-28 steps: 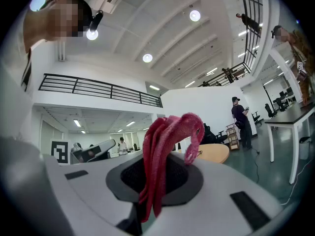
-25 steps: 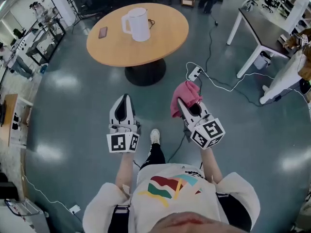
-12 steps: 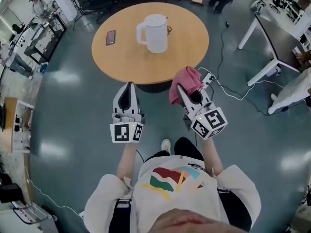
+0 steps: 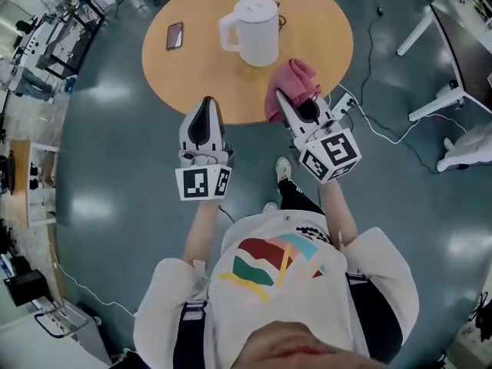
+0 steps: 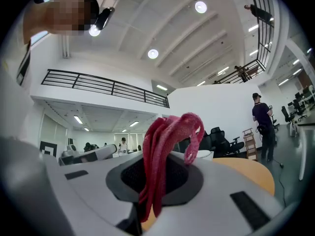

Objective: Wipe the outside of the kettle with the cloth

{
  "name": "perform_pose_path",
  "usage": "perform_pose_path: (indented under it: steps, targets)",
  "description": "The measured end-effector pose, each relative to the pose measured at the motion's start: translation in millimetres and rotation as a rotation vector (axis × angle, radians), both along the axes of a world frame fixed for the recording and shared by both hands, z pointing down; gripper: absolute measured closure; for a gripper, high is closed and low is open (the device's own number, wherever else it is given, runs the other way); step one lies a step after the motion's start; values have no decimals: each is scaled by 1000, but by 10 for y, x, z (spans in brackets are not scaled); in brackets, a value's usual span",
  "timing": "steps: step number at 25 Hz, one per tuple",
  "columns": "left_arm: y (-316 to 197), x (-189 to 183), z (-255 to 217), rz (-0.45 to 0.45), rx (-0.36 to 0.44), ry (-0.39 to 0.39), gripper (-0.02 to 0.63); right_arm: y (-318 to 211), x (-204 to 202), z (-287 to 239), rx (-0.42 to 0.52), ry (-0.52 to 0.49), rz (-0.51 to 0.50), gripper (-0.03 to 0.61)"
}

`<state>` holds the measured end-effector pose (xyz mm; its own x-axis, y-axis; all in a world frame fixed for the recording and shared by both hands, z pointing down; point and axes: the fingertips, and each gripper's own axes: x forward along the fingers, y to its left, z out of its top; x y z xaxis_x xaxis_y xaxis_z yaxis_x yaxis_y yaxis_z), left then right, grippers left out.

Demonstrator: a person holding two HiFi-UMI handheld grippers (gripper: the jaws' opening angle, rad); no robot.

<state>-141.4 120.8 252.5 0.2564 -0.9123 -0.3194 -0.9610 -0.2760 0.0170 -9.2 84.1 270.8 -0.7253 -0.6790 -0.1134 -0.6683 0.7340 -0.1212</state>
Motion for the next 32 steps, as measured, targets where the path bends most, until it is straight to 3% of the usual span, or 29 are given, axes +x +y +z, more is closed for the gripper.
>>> perform_pose_path:
  steps: [8, 12, 15, 18, 21, 26, 32]
  targets:
    - [-1508, 176, 255, -95, -37, 0, 567, -1364, 32, 406, 57, 206, -50, 540]
    - [-2103, 217, 382, -87, -75, -27, 456, -1814, -80, 531, 62, 294, -91, 540]
    - [-2484, 54, 705, -87, -152, -91, 413, -2020, -380, 749, 29, 330, -102, 540]
    - [-2860, -287, 1021, -133, -240, -136, 413, -2209, -726, 909, 54, 445, -74, 540]
    - [-3130, -483, 1205, -146, -271, -160, 413, -2413, -949, 1029, 83, 544, -37, 540]
    - [-3373, -223, 1437, -58, -287, -198, 413, -2684, -1027, 1261, 26, 548, -28, 540]
    - [-3587, -323, 1473, -46, -332, -210, 414, -2853, -1208, 1250, 31, 538, 11, 540]
